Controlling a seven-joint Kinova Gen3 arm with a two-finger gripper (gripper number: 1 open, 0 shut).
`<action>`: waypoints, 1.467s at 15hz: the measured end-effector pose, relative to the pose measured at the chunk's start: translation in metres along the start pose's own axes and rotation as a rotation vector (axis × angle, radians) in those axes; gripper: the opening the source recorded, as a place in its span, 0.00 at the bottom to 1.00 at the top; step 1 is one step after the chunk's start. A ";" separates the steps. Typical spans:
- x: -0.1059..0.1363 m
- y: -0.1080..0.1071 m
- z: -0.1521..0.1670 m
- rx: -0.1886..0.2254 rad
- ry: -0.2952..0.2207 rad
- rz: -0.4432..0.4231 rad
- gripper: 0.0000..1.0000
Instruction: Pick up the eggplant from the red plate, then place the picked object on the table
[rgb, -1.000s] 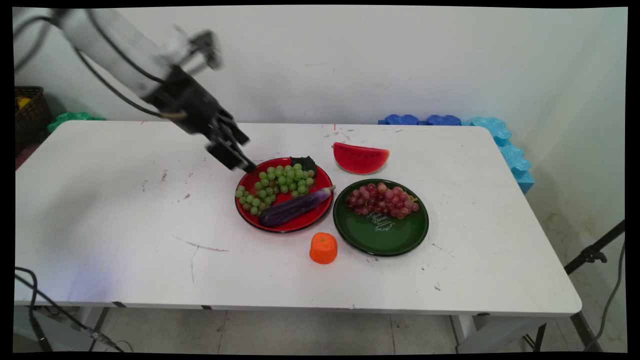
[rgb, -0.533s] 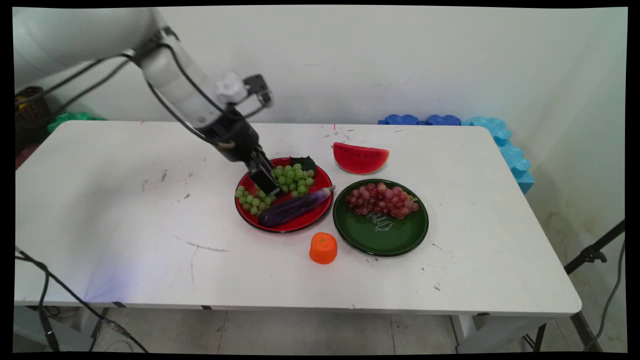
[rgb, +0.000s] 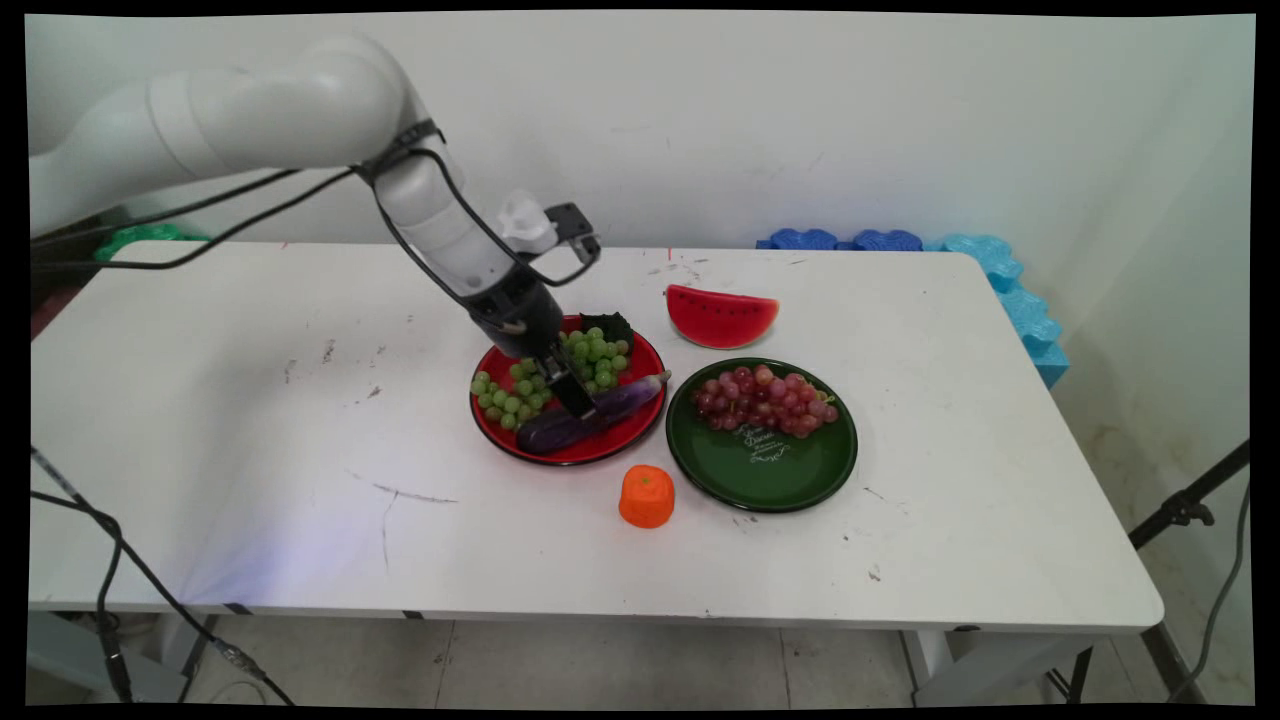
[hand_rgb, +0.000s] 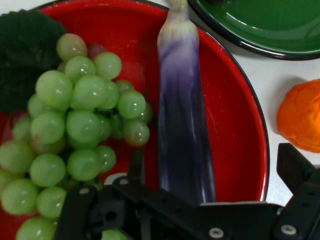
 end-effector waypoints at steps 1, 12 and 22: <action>0.002 0.000 0.006 -0.005 -0.006 -0.005 1.00; 0.009 -0.001 0.041 -0.038 -0.038 -0.025 0.00; 0.019 -0.001 0.033 -0.050 -0.008 0.025 0.00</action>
